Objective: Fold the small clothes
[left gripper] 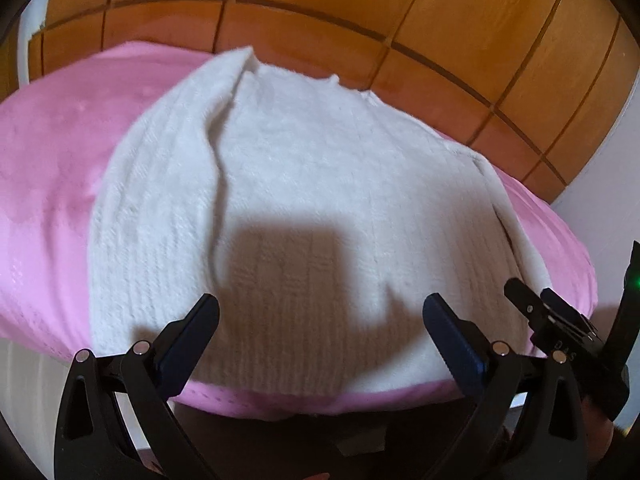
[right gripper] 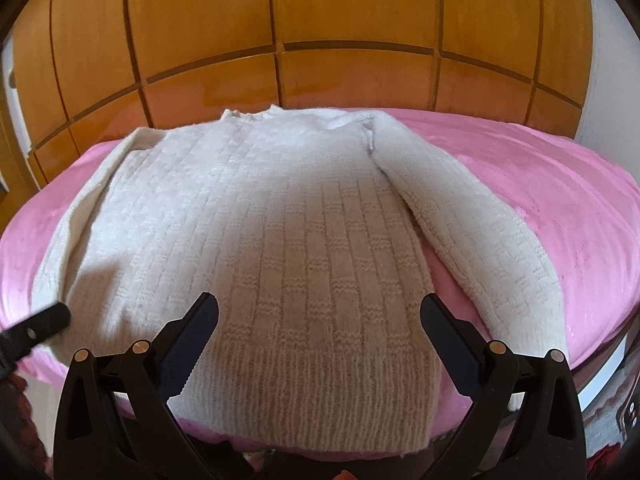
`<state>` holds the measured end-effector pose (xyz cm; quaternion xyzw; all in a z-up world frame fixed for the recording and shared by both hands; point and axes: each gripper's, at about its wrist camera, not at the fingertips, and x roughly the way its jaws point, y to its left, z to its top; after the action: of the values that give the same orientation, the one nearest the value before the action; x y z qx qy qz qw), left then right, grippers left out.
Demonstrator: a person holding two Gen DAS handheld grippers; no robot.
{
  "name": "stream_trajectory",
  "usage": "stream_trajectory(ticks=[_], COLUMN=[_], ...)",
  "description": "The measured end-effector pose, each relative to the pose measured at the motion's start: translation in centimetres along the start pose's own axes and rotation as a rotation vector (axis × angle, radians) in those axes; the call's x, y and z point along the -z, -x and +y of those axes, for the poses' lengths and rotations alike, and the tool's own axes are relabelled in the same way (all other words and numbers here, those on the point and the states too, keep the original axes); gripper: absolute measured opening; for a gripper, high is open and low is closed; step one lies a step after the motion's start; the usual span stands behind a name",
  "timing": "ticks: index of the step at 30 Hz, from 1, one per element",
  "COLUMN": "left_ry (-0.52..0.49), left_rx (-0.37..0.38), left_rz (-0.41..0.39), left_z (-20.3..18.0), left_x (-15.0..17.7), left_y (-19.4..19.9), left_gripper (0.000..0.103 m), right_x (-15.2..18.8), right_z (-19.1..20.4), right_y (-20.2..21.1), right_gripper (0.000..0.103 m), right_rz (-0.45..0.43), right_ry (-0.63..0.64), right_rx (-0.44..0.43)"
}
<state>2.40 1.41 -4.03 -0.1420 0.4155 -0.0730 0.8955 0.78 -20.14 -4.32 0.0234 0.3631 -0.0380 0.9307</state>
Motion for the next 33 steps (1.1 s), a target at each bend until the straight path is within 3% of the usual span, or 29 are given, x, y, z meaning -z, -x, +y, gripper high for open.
stream_trajectory(ticks=[5,12,19,22,25,29,30,33], left_ry=[-0.081,-0.126,-0.172,-0.154,-0.118,-0.044,-0.017,0.051], left_rx=[-0.124,-0.291,-0.359,-0.352,-0.341,-0.321,-0.296,-0.254], left_rz=[-0.069,-0.005,0.016,0.016,0.018,0.019,0.016,-0.009], left_z=[0.8,4.0,5.3,5.7,6.4,8.0,8.6,11.1], left_x=[-0.8,-1.8,-1.4,-1.5,-1.8,-2.9,-3.4,-5.5], left_y=[0.7,-0.8,-2.6,-2.5,-2.3,-1.2,-0.8,0.5], left_gripper=[0.101,0.101,0.094,0.089,0.072,0.021,0.016,0.015], right_x=[-0.3,-1.9,-6.0,-8.2,-9.1,-8.8,-8.8,-8.5], right_z=[-0.2,0.0,1.7,1.7,1.7,1.2,1.1,1.0], right_y=[-1.0,-3.1,-6.5,-8.7,-10.5,-12.6,-12.5,-12.4], right_gripper=[0.100,0.100,0.100,0.100,0.100,0.100,0.100,0.100], right_rz=[0.002,-0.007,-0.053,-0.044,-0.041,0.032,0.022,0.016], right_ry=[0.024,0.056,0.112,0.130,0.158,0.145,0.137,0.128], right_rx=[0.032,0.038,0.038,0.045,0.076,0.085,0.078,0.079])
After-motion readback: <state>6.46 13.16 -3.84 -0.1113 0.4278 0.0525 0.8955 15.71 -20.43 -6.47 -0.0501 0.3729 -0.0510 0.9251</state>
